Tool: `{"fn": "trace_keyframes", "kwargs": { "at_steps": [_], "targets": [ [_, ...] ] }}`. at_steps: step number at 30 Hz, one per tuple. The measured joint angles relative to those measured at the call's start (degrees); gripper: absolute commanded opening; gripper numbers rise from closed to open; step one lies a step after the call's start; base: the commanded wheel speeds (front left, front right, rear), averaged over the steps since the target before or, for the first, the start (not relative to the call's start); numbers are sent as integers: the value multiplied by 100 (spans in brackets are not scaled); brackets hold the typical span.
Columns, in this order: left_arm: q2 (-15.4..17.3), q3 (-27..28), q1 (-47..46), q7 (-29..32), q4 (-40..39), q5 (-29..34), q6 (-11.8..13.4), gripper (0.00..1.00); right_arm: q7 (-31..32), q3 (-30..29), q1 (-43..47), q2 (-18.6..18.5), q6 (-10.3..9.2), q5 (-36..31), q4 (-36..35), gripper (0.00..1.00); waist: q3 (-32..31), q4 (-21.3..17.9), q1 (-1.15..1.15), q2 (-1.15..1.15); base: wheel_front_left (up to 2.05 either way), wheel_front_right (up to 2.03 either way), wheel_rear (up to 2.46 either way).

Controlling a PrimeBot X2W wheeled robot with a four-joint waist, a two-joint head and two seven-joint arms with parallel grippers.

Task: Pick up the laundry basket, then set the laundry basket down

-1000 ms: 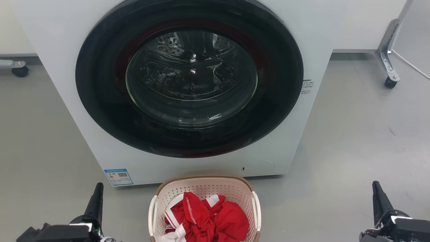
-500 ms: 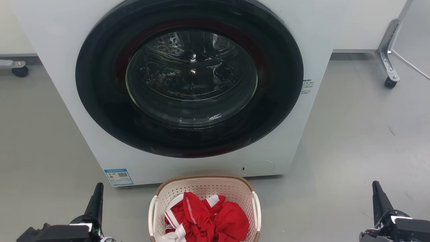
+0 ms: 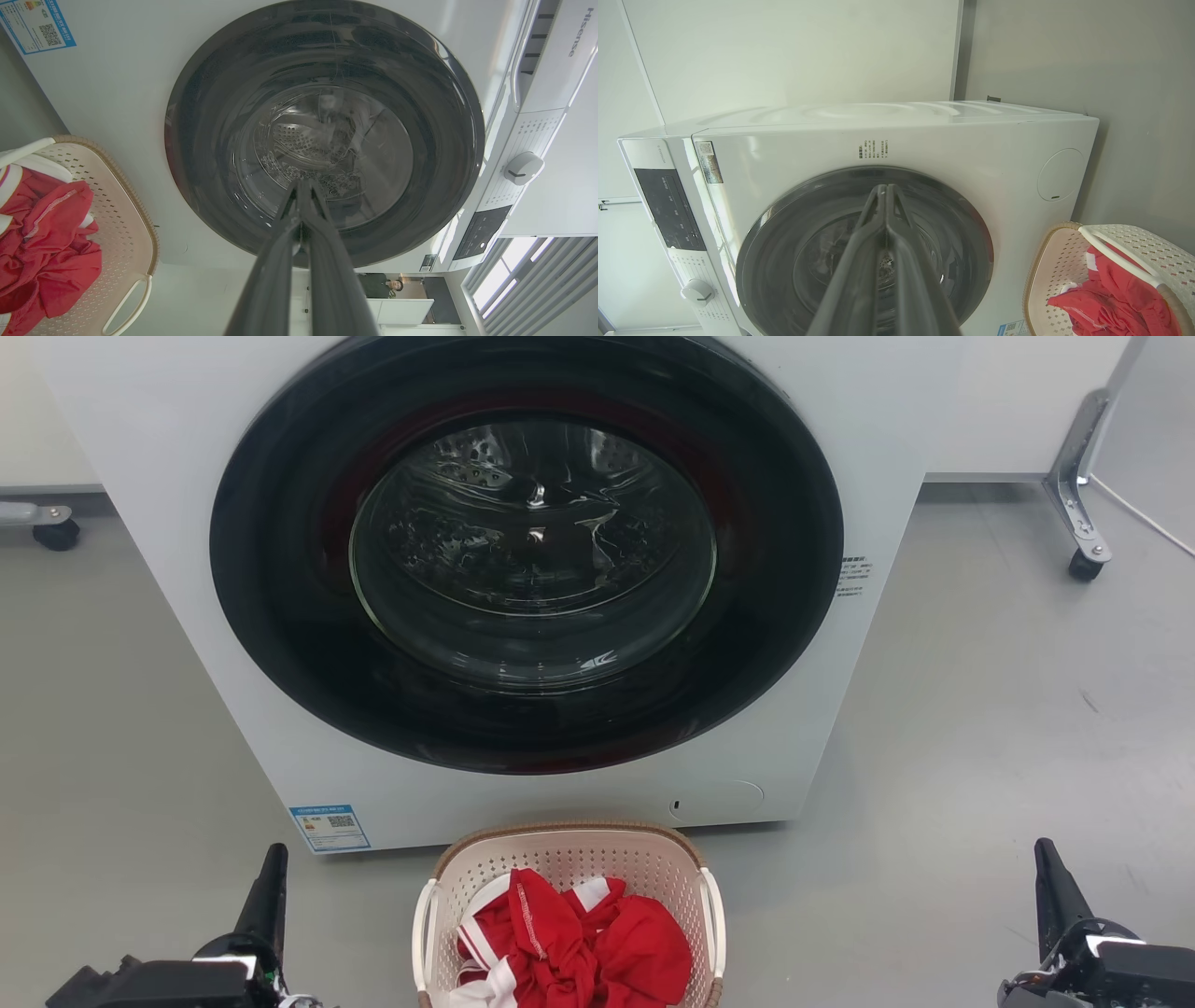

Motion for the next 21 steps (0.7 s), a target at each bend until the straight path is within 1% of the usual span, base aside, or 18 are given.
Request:
{"fn": "trace_keyframes", "kwargs": {
  "at_steps": [21],
  "targets": [
    [-1,0,0,0,2,0,0,0,0,0,0,0,0,0,0,0,0,0,0,0,0,0,0]
  ]
}}
